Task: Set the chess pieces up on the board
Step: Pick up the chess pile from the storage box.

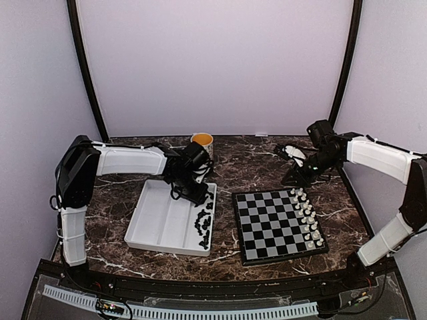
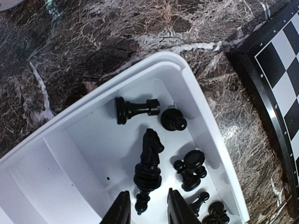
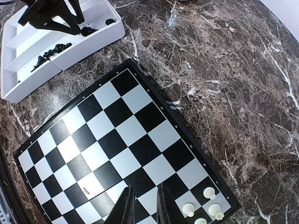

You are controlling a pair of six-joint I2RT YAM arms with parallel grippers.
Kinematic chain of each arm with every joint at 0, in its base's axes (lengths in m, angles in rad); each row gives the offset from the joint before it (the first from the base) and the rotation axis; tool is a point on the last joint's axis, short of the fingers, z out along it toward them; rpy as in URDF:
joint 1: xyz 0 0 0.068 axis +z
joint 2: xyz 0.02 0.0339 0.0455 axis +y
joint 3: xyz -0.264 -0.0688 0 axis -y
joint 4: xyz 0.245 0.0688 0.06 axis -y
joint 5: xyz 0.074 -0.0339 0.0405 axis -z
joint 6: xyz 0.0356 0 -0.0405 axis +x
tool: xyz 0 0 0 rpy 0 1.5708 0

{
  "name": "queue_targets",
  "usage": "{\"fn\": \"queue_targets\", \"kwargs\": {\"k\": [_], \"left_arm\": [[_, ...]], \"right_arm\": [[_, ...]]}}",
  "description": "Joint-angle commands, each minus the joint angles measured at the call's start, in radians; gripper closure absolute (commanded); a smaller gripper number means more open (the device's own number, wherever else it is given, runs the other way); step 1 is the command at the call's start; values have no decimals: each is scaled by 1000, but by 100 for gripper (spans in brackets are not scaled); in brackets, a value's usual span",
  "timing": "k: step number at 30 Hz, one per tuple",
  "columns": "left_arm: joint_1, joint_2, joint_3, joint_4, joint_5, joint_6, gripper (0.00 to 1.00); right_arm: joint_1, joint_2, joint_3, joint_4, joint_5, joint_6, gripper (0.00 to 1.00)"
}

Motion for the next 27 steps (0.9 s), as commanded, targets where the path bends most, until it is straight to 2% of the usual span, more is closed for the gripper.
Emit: {"fn": "queue_targets", "kwargs": {"k": [1, 15, 24, 27], "left_arm": [[6, -1, 28, -53, 11, -3, 73], [4, 40, 17, -28, -33, 21, 75], [5, 78, 18, -40, -111, 24, 82], [4, 80, 23, -49, -128, 14, 89]], "right_arm": [[7, -23, -19, 35, -9, -1, 81], [8, -20, -26, 41, -15, 2, 81], [8, -31, -36, 44, -8, 2, 81], [7, -32, -35, 44, -8, 3, 81]]}}
